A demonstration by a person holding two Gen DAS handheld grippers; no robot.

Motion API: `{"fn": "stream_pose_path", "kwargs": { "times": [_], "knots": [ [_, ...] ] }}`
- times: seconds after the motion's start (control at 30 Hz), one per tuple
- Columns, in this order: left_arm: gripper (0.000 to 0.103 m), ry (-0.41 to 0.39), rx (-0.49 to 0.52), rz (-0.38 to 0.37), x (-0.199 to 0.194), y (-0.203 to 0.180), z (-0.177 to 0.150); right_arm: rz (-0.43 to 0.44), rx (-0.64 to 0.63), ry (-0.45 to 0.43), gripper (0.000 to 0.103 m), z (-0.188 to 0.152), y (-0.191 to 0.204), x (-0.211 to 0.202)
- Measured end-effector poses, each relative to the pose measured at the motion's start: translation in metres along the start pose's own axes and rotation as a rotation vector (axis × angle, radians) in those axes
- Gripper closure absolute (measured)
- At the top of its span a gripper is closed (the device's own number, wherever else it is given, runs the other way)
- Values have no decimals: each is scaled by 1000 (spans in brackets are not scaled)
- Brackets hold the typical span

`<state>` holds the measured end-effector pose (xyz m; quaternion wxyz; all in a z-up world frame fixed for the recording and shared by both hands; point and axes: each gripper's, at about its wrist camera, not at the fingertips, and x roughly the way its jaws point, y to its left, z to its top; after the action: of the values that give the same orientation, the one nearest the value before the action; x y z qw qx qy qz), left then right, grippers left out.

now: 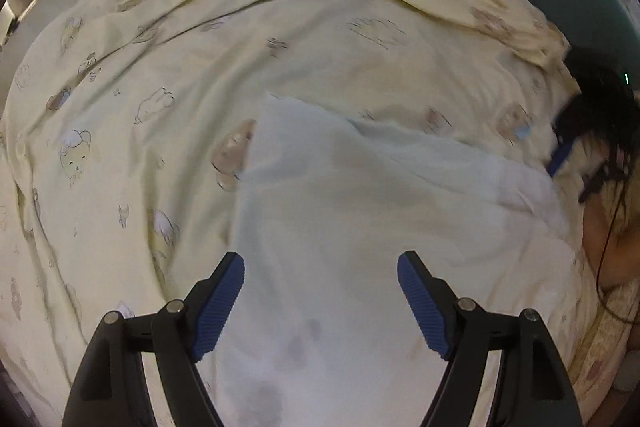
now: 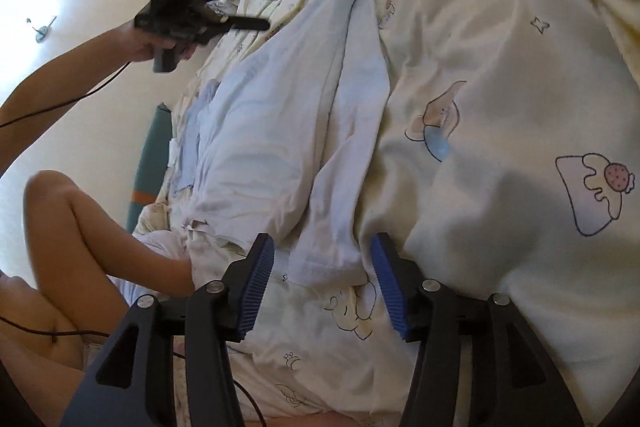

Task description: Fold clothes

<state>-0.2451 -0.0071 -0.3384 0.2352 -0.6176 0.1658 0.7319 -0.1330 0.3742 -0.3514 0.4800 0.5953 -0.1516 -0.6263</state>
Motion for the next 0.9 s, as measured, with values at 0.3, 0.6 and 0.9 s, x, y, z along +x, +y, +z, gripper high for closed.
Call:
{"fn": "stream_pose_path", "kwargs": {
  "times": [0.3,0.6,0.9],
  "knots": [
    [23,33,25,-69,30,5,54,-12,10,-22,47,0,1,11],
    [23,99,183,-85,46,-7,95,-39,-2,-32,47,-2,4,14],
    [98,170,347,-106,38,-20,92,-44,-15,-21,47,0,2,16]
  ]
}}
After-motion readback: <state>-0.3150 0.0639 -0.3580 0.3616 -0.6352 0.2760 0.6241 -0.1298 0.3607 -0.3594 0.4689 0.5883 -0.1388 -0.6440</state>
